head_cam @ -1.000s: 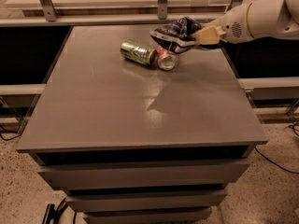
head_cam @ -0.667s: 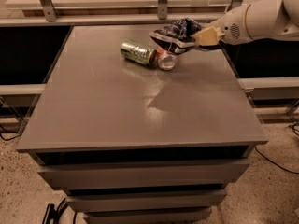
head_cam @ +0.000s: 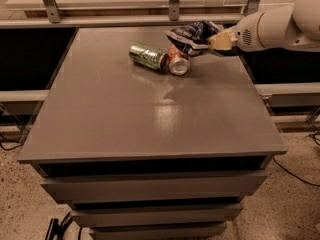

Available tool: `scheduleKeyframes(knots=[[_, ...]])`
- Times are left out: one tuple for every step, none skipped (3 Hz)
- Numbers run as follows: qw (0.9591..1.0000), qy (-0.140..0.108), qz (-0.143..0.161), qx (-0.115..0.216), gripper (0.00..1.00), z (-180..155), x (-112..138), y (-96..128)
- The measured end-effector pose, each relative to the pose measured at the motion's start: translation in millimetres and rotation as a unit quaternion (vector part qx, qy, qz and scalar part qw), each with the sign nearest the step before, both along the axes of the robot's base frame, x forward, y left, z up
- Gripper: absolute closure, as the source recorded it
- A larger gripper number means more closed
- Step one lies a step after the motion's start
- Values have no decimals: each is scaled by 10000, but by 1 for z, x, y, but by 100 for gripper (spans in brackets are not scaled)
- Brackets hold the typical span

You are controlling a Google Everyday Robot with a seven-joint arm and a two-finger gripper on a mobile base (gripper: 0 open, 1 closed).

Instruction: Move blue chip bag near coke can

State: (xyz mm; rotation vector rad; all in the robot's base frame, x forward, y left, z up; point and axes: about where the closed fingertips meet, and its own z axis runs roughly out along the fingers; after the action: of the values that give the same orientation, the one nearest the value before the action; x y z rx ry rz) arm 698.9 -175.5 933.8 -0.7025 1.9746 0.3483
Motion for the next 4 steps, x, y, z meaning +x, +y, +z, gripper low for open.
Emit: scheduleKeyframes(knots=[[9983, 11, -528, 253, 100, -3, 12, -7], [9926, 94, -1071, 564, 84, -4, 20, -14], [9857, 175, -1458, 831, 61, -6, 23, -19], [9796, 265, -1664, 1096, 38, -9, 23, -21]])
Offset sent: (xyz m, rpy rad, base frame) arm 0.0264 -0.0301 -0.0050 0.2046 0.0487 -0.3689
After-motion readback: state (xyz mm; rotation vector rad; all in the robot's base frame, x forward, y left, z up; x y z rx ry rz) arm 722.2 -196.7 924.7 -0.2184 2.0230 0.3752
